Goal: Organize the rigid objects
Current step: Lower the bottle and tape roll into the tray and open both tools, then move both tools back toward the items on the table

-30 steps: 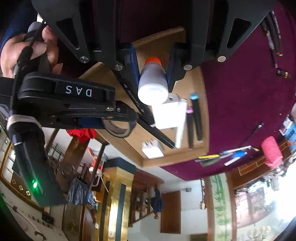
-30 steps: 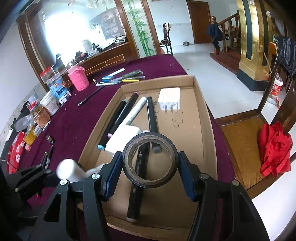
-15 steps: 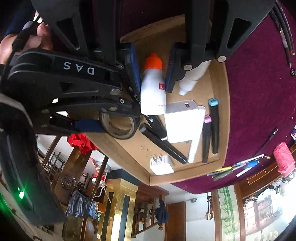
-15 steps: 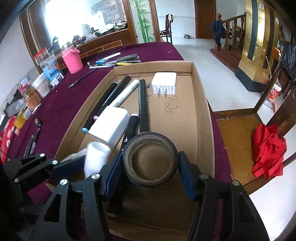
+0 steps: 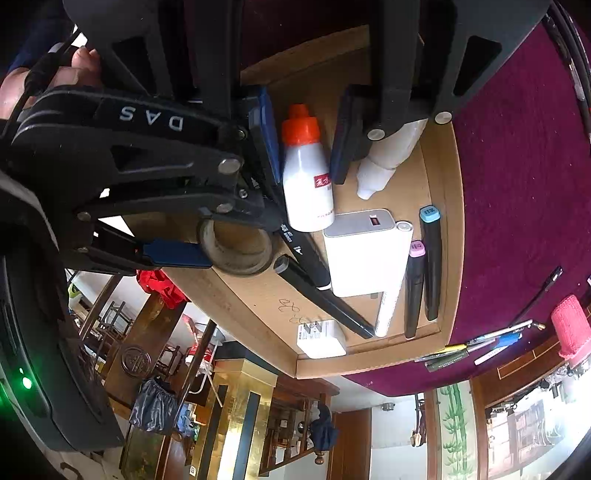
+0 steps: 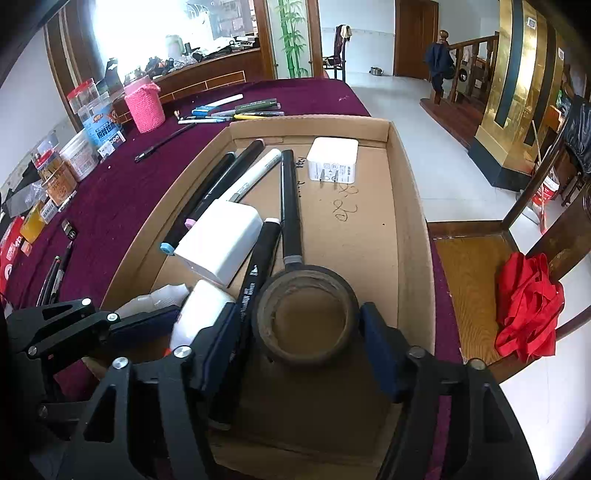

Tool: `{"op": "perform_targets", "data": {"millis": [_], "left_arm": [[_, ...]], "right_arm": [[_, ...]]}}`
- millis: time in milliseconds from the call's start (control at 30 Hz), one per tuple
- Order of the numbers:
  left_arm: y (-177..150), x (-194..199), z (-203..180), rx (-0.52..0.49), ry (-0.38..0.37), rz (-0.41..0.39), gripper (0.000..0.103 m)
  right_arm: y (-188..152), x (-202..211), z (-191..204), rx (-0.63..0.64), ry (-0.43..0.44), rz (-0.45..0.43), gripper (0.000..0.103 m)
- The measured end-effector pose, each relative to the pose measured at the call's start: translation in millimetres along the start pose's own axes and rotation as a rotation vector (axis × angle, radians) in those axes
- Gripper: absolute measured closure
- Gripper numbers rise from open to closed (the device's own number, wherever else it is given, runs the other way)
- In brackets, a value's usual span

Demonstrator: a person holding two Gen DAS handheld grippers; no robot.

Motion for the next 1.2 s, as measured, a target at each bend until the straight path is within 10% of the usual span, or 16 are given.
{"op": "perform_targets", "data": {"millis": [233, 667, 1200], "left_arm": [[3, 13, 2, 0.006, -0.014, -0.025, 0.062], [2, 68, 41, 0.081, 0.0, -0.104, 0.062], [-93, 169, 225, 0.364, 0.204, -0.163, 0.062]], "right_arm": [[4, 15, 3, -0.019, -0.004, -0.038, 0.041], [29, 66, 40, -0.09, 0.112, -0.204, 0.041], [20, 20, 205, 0.102, 0.306, -0.097, 0.041]]}}
Point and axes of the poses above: each gripper's, at about its wrist camera, not at the fingertips, and x roughly against the way its jaws point, z to its left, y to its top, the point moved 6 cm from there along -x, roughly the way its jaws point, and after that the axes turned 4 degrees about -z, right-handed, at the moved point
